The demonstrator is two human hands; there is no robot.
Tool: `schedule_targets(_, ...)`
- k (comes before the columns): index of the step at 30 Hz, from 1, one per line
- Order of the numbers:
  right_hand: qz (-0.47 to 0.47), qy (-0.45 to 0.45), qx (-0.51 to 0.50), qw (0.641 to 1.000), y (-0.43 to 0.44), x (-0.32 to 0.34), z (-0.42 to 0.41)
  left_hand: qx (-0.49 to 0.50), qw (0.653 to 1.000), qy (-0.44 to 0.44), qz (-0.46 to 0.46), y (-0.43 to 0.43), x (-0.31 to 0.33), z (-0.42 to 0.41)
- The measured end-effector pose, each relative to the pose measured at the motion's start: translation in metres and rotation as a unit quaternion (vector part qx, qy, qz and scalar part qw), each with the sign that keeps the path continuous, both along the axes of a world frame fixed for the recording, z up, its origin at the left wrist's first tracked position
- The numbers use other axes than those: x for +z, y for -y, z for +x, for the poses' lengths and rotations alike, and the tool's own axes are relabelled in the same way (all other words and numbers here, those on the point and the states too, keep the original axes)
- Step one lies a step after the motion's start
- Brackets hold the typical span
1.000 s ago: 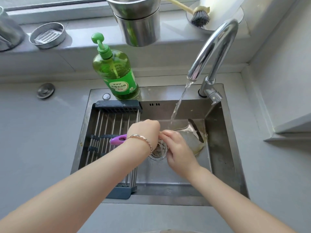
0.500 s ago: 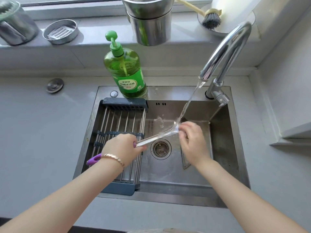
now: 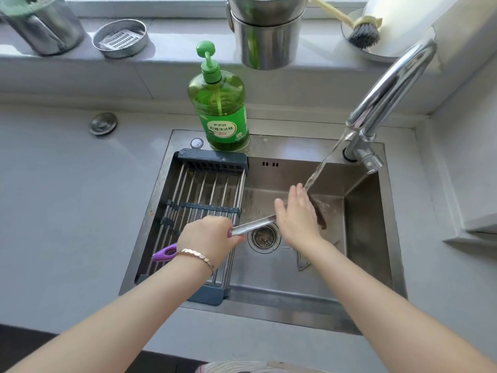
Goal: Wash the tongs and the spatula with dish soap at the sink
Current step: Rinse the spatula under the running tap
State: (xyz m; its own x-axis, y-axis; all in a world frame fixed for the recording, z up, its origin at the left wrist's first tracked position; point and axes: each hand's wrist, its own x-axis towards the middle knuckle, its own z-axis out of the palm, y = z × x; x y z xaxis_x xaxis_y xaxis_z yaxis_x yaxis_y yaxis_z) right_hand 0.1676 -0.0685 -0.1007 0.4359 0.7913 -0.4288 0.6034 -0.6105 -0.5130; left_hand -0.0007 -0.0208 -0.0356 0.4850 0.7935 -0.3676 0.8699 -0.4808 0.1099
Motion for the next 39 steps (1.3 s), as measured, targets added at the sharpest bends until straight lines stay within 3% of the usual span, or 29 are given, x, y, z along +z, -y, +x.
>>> schedule_targets(2, 0.021, -0.002, 0.003, 1.0, 0.002, -0.004, 0.008, -0.003, 1.0, 0.002, 0.004, 0.001, 0.001, 0.003)
schedule_targets(6, -0.042, -0.088, -0.125, 0.987, 0.003, -0.008, 0.038, -0.041, 0.999, 0.011, 0.011, 0.006, 0.005, 0.011)
schedule_targets(11, -0.01, -0.063, -0.095, 0.993, 0.01, -0.005, 0.028, -0.041, 0.999, 0.02, 0.0, 0.006, 0.007, 0.022)
schedule_targets(14, -0.009, -0.107, -0.18, 0.978, 0.002, -0.007, 0.043, -0.063, 0.998, 0.014, 0.005, 0.005, 0.013, 0.032)
schedule_targets(16, -0.034, -0.112, -0.262, 0.958, -0.001, -0.006, 0.048, -0.109, 0.993, 0.012, 0.054, 0.007, 0.014, 0.036)
schedule_targets(18, -0.052, -0.173, -0.315, 0.932, -0.002, -0.003, 0.045, -0.179, 0.972, 0.014, 0.153, 0.007, 0.012, 0.033)
schedule_targets(20, -0.019, -0.287, -0.386, 0.876, -0.001, 0.001, 0.041, -0.214, 0.95, 0.02, 0.227, 0.006, 0.003, 0.031)
schedule_targets(24, 0.052, -0.507, -0.544, 0.667, 0.012, 0.003, 0.03, -0.209, 0.962, -0.001, 0.176, 0.01, 0.011, 0.035)
schedule_targets(25, 0.062, -0.536, -0.555, 0.633, 0.015, 0.004, 0.024, -0.183, 0.97, -0.031, 0.154, 0.009, 0.012, 0.036)
schedule_targets(27, 0.082, -0.557, -0.556, 0.612, 0.02, 0.0, 0.016, -0.121, 0.986, -0.11, 0.04, 0.004, 0.007, 0.032)
schedule_targets(30, 0.07, -0.534, -0.551, 0.637, 0.027, -0.007, 0.01, -0.094, 0.981, -0.168, -0.032, 0.001, 0.005, 0.026)
schedule_targets(32, 0.083, -0.401, -0.56, 0.72, 0.034, -0.019, 0.015, -0.094, 0.978, -0.183, -0.035, 0.0, 0.006, 0.022)
schedule_targets(33, 0.092, -0.298, -0.535, 0.785, 0.04, -0.021, 0.019, -0.094, 0.977, -0.19, -0.034, -0.002, 0.007, 0.018)
schedule_targets(36, 0.133, -0.056, -0.279, 0.949, 0.052, -0.017, 0.026, -0.087, 0.975, -0.202, -0.029, -0.005, 0.013, 0.01)
schedule_targets(37, 0.109, -0.001, -0.148, 0.983, 0.053, -0.015, 0.026, -0.084, 0.975, -0.205, -0.026, -0.005, 0.015, 0.009)
schedule_targets(39, 0.037, 0.086, 0.086, 0.992, 0.05, -0.012, 0.018, -0.09, 0.975, -0.2, -0.017, -0.004, 0.018, 0.011)
